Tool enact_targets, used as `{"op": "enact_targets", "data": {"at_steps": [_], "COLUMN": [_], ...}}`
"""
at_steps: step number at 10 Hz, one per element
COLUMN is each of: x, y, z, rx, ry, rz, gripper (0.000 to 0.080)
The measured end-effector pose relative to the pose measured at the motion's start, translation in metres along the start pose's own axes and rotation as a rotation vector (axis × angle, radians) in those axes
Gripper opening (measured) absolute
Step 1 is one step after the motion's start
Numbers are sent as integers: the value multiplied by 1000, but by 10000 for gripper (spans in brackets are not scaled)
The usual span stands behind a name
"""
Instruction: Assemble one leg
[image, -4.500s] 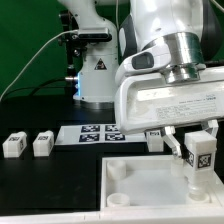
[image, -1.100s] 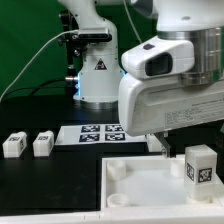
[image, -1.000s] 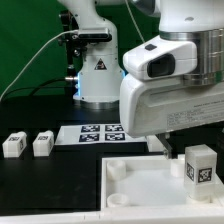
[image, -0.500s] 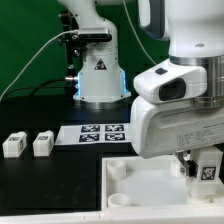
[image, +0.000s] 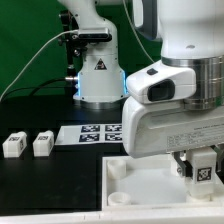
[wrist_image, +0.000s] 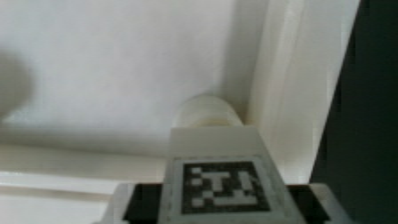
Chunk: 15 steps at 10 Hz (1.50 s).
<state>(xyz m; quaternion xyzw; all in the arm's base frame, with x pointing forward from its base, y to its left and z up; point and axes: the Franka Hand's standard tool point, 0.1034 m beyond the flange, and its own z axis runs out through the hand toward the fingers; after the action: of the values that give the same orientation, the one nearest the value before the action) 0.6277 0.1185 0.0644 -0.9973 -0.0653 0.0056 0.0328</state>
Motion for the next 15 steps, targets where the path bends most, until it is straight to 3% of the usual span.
{"op": "enact_targets", "data": {"at_steps": [1,3,6,10,11,12,14,15], "x": [0,3,2,2,1,2,1,1], "y": [0,2,4,4,1,0,-1,-1], "z": [1,2,2,2,4,4,5,5], "rx": [3,26,86,97,114,114,115,108], "ry": [1,31,45,31,14,13,14,23], "rz": [29,404,922,1252,1519,1608,1515,1396], "gripper": [272,272,272,272,272,272,281,459]}}
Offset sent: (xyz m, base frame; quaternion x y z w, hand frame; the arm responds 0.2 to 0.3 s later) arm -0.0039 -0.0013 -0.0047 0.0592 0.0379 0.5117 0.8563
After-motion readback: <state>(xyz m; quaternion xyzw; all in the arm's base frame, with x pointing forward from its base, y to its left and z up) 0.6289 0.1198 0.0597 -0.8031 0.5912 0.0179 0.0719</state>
